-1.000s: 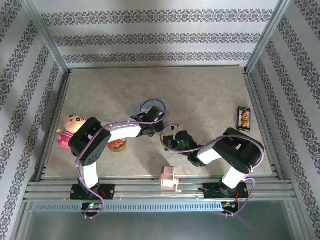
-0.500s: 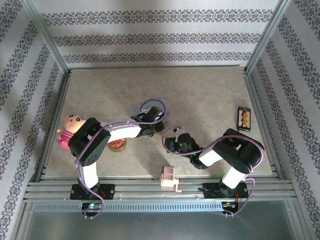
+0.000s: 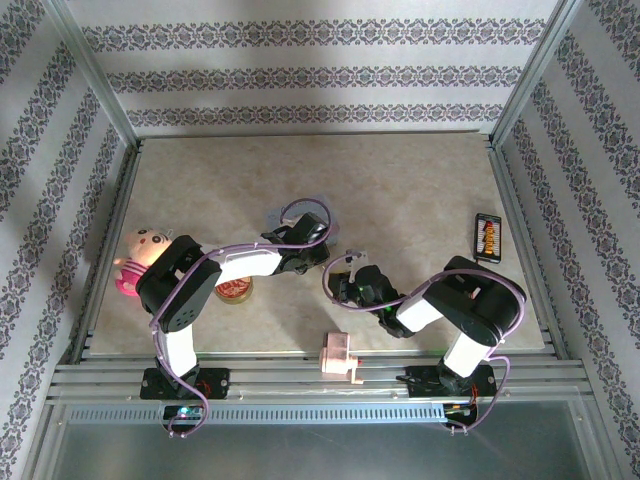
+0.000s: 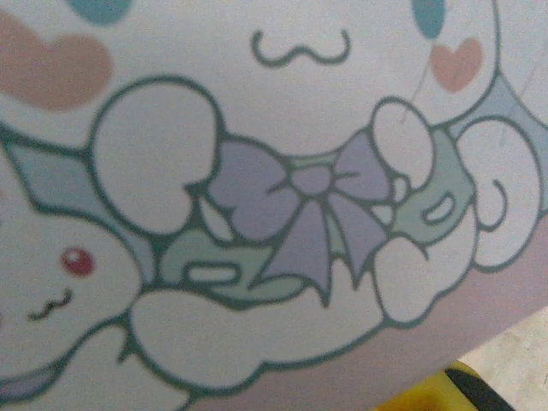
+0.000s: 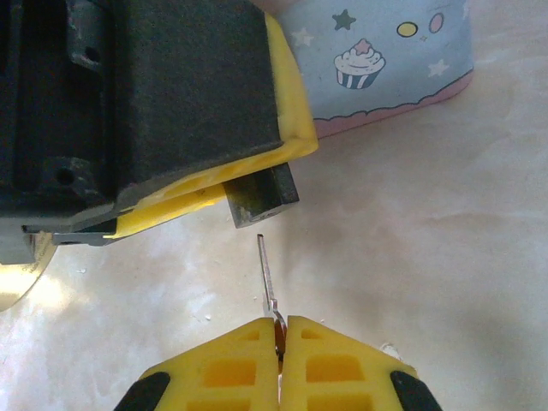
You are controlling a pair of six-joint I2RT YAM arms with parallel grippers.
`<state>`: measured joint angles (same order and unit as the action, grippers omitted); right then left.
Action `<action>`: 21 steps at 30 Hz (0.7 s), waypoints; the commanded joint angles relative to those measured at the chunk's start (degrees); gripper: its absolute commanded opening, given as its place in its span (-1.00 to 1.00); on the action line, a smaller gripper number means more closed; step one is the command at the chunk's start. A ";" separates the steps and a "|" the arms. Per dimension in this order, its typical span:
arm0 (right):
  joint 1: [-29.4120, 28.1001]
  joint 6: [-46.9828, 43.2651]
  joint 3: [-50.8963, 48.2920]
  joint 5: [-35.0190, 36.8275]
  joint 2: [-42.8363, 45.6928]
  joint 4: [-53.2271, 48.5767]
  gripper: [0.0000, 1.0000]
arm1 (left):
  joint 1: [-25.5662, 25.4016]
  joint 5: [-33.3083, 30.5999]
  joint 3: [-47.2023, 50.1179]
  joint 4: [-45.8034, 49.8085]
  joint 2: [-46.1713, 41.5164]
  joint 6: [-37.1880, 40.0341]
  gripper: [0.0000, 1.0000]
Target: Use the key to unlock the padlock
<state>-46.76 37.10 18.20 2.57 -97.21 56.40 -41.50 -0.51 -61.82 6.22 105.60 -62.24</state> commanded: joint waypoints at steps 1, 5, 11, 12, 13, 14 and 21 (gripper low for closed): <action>-0.61 -0.56 1.21 0.80 -1.30 2.22 -1.00 | 0.63 0.58 0.17 -2.27 -1.81 -1.13 -0.88; -0.61 -0.63 1.15 0.42 -2.02 2.79 -1.00 | 0.59 0.60 0.23 -2.29 -1.91 -1.13 -0.88; -0.61 -1.10 1.14 0.46 -2.37 3.70 -1.00 | 0.65 0.60 0.44 -2.35 -1.90 -1.30 -0.88; -0.61 -1.23 1.14 0.50 -2.37 3.88 -1.00 | 0.64 0.65 0.43 -2.42 -1.89 -1.30 -0.88; -0.70 -1.32 1.18 0.50 -2.37 4.10 -1.00 | 0.62 0.70 0.40 -2.44 -1.80 -1.37 -0.88; -0.70 -1.46 1.19 0.51 -2.33 4.24 -1.00 | 0.67 0.77 0.39 -2.57 -1.73 -1.46 -0.88; -0.79 -2.03 1.19 1.25 -1.77 4.51 -1.00 | 0.63 1.13 0.55 -2.83 -1.78 -1.49 -0.89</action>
<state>-46.76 36.18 18.44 2.57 -98.85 58.81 -41.50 -0.16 -61.71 5.69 105.60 -63.09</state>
